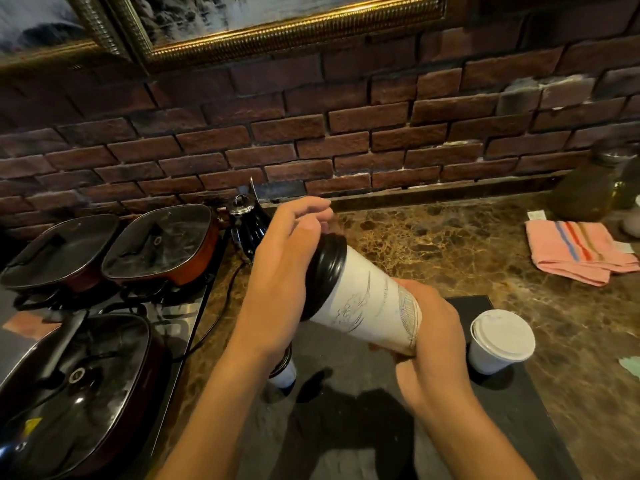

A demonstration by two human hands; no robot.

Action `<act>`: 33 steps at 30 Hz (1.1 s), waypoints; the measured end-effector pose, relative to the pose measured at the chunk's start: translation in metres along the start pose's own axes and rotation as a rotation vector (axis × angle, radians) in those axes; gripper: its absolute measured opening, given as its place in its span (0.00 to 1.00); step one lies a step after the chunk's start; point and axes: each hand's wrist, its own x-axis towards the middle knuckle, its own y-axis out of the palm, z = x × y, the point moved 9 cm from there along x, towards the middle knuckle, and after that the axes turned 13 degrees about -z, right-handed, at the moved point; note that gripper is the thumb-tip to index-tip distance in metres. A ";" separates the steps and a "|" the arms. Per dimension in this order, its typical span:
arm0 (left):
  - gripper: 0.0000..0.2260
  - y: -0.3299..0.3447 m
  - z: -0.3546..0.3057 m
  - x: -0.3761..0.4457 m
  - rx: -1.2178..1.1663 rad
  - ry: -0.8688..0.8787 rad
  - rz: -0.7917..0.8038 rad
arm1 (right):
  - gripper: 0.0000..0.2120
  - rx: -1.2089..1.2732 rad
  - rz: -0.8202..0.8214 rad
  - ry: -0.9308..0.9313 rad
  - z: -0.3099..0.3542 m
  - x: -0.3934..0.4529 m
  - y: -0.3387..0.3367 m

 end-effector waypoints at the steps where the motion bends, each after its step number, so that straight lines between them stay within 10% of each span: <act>1: 0.13 0.004 -0.018 -0.002 -0.006 0.023 -0.065 | 0.08 -0.001 0.013 0.063 -0.002 0.000 0.001; 4: 0.16 0.006 -0.034 -0.021 0.093 0.204 -0.030 | 0.06 0.081 0.103 0.106 0.006 -0.009 0.007; 14: 0.18 -0.018 0.004 0.001 0.000 -0.237 -0.103 | 0.38 -0.783 0.404 -1.124 0.064 -0.065 0.024; 22: 0.19 -0.015 0.004 -0.007 -0.222 -0.214 -0.064 | 0.32 -0.558 0.372 -0.794 0.073 -0.064 0.013; 28: 0.23 -0.012 0.002 -0.007 -0.225 -0.181 -0.054 | 0.20 0.031 0.658 0.150 0.019 -0.063 0.027; 33: 0.20 -0.021 0.008 -0.003 -0.218 -0.207 -0.170 | 0.27 -0.331 0.516 -0.227 0.038 -0.057 0.022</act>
